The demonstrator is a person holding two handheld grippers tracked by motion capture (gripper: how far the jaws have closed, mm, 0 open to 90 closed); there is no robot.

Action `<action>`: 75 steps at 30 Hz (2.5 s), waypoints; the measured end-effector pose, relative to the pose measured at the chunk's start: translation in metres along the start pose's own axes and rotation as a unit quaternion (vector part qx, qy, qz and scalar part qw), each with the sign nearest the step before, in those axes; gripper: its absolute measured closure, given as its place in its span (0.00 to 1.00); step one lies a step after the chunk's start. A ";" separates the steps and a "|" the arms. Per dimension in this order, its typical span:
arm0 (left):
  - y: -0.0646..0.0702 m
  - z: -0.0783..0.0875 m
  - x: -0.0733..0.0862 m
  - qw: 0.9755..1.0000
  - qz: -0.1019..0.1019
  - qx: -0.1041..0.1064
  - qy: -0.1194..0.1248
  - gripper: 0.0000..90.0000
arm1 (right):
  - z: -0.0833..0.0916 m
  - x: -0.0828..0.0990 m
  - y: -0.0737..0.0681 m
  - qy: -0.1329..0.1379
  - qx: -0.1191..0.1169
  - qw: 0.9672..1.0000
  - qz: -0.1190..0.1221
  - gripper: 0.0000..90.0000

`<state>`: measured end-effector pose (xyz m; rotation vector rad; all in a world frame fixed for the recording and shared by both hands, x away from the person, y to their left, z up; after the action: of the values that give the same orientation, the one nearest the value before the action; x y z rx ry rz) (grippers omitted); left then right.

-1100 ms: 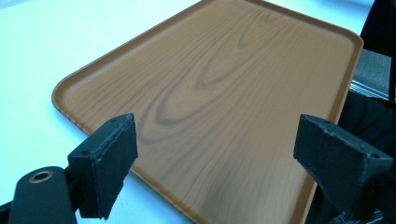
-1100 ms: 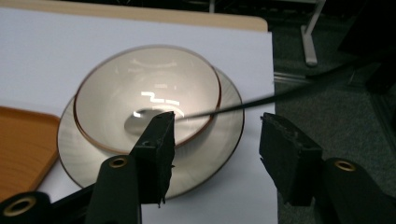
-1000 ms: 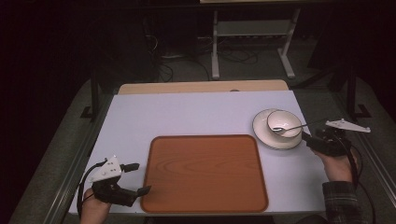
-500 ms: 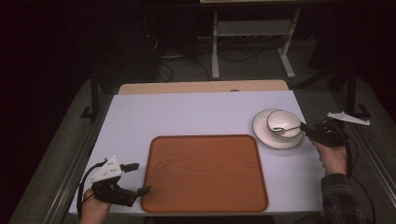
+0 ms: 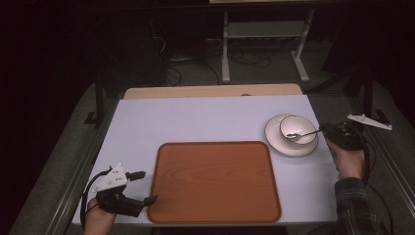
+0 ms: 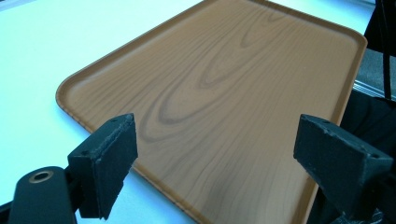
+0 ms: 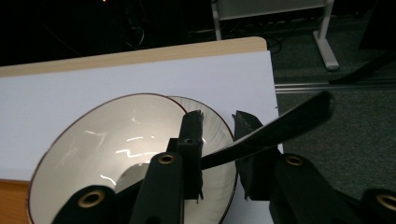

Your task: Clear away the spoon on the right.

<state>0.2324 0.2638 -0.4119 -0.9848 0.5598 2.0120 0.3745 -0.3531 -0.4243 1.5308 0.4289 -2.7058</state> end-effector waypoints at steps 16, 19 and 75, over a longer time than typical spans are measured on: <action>-0.001 0.001 0.000 1.000 0.002 -0.001 0.003 0.14 | 0.007 -0.032 -0.023 0.029 -0.039 0.998 0.047 0.98; -0.001 0.001 0.001 1.000 0.002 -0.001 0.002 0.14 | 0.006 -0.034 -0.025 0.025 -0.042 0.997 0.052 0.98; 0.000 0.003 0.001 1.000 0.000 -0.002 0.004 0.14 | 0.070 -0.059 -0.142 -0.019 -0.177 0.954 0.241 0.98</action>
<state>0.2315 0.2661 -0.4109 -0.9965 0.5608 2.0107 0.3273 -0.2404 -0.3070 1.2802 0.4396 -2.1444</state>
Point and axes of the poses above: each handheld gripper's, and its own axes: z roughly backward along the jaws, x roughly out of its underside, y roughly to its right, the point moved 3 cm from there along -z, roughly forward along the jaws, and after that the axes turned 3 degrees about -y, right-handed, at the moved point
